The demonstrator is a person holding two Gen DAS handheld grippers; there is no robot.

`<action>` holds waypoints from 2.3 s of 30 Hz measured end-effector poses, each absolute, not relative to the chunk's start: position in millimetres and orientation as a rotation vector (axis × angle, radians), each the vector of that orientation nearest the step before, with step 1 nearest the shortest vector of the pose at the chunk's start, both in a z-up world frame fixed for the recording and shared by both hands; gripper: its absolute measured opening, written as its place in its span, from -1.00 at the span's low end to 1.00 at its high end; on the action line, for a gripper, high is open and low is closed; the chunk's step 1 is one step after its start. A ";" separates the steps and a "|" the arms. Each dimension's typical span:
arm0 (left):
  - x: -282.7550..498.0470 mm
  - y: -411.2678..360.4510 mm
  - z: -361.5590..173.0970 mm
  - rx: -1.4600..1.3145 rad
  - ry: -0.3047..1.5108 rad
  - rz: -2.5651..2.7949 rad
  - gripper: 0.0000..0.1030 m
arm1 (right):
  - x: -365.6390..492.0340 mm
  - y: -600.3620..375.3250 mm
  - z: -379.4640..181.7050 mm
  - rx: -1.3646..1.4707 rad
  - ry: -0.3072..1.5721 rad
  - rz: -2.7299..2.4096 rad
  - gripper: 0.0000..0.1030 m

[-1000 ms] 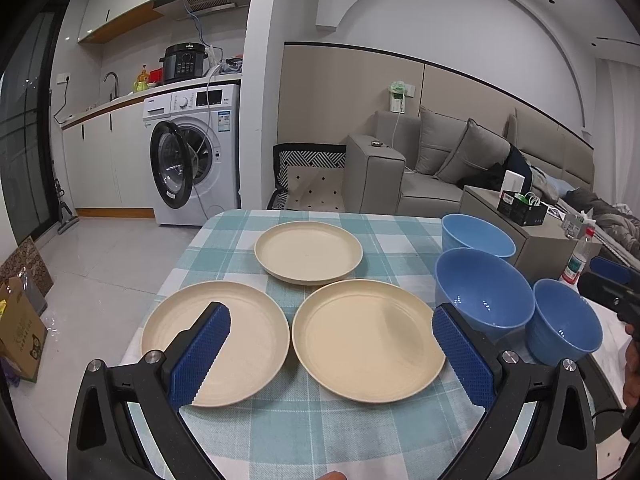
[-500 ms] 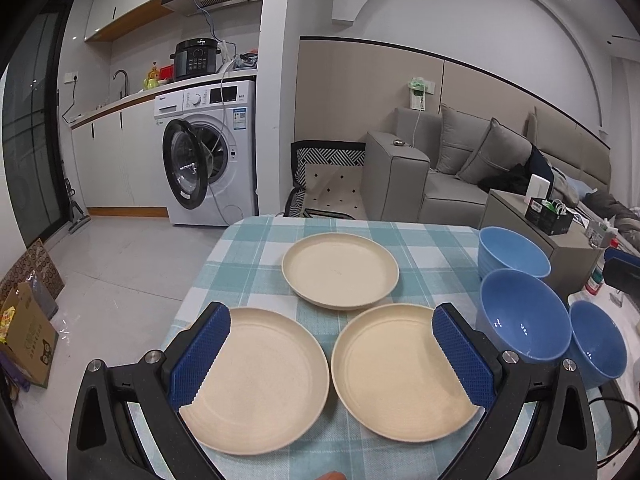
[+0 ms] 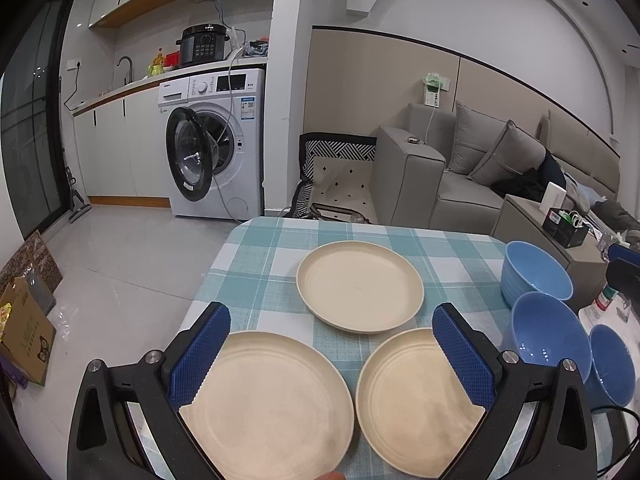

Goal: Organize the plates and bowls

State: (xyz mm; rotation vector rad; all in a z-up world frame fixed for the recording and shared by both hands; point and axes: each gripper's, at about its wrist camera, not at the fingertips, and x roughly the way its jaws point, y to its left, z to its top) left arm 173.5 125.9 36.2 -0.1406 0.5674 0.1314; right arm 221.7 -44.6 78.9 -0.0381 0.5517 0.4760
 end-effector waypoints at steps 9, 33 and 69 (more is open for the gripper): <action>210.3 151.3 27.5 -0.155 0.630 0.142 1.00 | 261.5 -11.8 75.0 -0.053 0.642 0.448 1.00; 312.5 175.5 -30.8 -0.171 0.847 0.132 1.00 | 368.2 28.9 16.0 0.049 0.845 0.436 1.00; 388.4 192.7 -110.9 -0.258 1.085 0.156 0.04 | 450.2 66.8 -97.7 0.116 1.167 0.325 0.18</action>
